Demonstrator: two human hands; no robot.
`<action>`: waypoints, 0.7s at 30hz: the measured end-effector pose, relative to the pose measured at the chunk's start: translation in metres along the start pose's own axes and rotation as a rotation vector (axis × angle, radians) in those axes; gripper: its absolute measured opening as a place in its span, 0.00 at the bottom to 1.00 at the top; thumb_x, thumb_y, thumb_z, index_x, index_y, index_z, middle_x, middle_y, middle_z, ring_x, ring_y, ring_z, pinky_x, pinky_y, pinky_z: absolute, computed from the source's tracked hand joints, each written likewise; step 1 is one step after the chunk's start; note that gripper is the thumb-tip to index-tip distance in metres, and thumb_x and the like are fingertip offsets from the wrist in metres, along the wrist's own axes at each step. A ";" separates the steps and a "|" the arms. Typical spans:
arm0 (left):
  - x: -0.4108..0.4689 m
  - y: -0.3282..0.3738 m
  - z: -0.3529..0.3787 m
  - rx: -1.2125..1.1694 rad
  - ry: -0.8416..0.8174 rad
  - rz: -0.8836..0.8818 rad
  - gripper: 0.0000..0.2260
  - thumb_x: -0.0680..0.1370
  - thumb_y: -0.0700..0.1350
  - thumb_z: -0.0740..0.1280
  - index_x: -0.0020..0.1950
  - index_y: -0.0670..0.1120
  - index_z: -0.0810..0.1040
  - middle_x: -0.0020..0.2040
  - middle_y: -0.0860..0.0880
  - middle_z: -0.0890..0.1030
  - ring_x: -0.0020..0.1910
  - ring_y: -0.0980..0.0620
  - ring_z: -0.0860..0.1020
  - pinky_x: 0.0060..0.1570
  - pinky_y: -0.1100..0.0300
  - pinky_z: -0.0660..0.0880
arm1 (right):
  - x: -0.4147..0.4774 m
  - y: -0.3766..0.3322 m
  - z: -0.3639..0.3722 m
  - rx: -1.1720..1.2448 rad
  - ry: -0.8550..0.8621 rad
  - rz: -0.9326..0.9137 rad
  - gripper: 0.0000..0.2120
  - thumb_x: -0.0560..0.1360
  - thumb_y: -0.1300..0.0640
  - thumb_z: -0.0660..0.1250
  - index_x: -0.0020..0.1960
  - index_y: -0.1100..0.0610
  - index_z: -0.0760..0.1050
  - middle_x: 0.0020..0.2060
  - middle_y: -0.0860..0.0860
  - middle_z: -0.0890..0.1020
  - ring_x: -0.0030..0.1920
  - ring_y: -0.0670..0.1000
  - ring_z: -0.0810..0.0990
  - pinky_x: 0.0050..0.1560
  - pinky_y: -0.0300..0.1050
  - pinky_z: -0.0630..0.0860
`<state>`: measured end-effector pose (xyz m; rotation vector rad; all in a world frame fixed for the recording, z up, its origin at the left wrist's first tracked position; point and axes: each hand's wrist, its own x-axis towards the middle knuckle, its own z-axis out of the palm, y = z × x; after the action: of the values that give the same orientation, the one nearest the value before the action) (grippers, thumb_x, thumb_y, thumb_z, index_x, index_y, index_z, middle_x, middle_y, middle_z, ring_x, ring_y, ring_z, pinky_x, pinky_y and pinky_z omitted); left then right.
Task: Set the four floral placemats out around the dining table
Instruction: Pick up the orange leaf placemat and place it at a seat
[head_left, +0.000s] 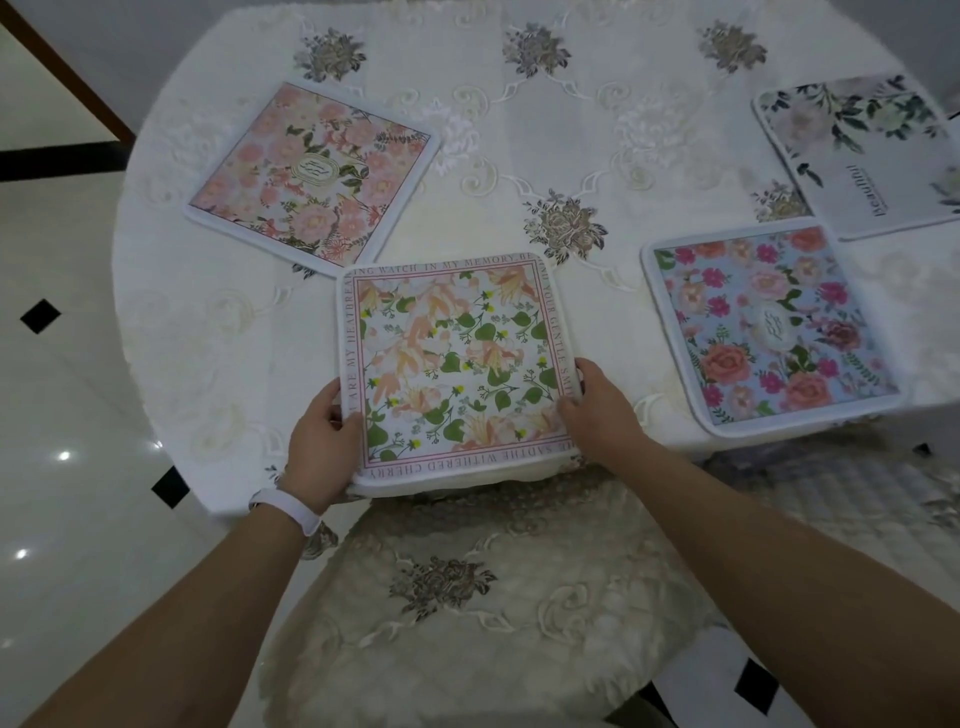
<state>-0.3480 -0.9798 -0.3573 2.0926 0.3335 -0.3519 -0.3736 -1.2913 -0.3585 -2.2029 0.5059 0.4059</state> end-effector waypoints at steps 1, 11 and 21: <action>-0.002 0.000 0.000 0.011 -0.004 0.017 0.19 0.80 0.39 0.62 0.70 0.53 0.71 0.48 0.54 0.80 0.45 0.55 0.81 0.40 0.59 0.79 | -0.002 0.002 0.001 -0.008 0.001 -0.009 0.16 0.77 0.60 0.62 0.65 0.54 0.68 0.57 0.52 0.79 0.50 0.51 0.78 0.50 0.46 0.76; -0.033 -0.042 -0.004 0.494 -0.020 0.259 0.34 0.71 0.51 0.74 0.73 0.43 0.67 0.66 0.42 0.73 0.65 0.42 0.70 0.64 0.41 0.71 | -0.031 0.018 0.004 -0.512 -0.039 -0.176 0.35 0.72 0.46 0.69 0.74 0.54 0.60 0.69 0.55 0.65 0.67 0.57 0.66 0.67 0.54 0.68; -0.049 -0.056 0.006 0.523 -0.024 0.301 0.31 0.71 0.46 0.76 0.72 0.44 0.71 0.74 0.40 0.67 0.73 0.39 0.64 0.70 0.38 0.62 | -0.045 0.017 0.018 -0.473 -0.061 -0.112 0.30 0.71 0.52 0.69 0.71 0.49 0.63 0.76 0.58 0.57 0.74 0.60 0.59 0.73 0.57 0.60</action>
<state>-0.4143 -0.9609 -0.3853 2.6008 -0.1074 -0.3044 -0.4234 -1.2775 -0.3604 -2.6468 0.2683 0.5761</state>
